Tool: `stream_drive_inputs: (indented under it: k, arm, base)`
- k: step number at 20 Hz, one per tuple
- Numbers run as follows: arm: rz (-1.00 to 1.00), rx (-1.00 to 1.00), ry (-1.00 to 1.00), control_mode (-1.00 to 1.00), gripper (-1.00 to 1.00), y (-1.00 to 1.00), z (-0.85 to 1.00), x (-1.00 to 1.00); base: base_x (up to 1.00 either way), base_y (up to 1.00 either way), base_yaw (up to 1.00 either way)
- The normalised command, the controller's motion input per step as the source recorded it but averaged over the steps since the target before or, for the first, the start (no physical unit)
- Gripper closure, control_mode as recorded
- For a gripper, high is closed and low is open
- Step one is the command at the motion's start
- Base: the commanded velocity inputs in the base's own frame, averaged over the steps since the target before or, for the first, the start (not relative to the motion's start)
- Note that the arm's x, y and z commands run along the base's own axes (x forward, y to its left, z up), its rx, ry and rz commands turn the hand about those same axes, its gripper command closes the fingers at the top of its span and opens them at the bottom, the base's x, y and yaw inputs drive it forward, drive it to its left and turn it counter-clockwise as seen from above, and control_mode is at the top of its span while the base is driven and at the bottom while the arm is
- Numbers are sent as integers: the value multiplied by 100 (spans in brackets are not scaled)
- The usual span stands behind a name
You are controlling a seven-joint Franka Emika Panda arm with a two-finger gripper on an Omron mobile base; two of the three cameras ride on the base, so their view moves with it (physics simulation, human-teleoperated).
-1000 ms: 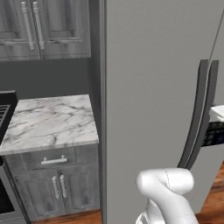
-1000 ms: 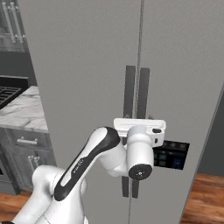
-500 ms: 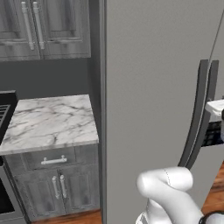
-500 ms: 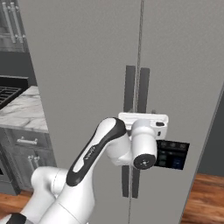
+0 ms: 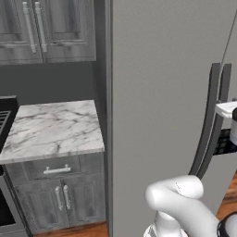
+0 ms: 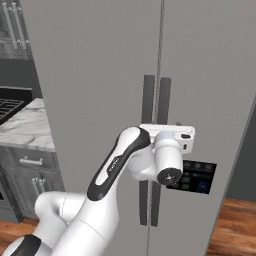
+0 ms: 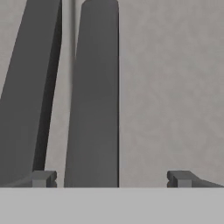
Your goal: Open the freezer door, pick up the ice cube tray from the freezer, and place it on the dining counter.
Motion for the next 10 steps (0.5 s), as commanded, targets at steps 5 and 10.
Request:
stream_drive_inputs:
  k: [5, 10]
  arm:
    - [0, 0, 0, -100, -100, -2, 0, 21]
    - [0, 0, 0, -100, -100, 0, 0, 19]
  base:
    - [0, 0, 0]
    - [0, 0, 0]
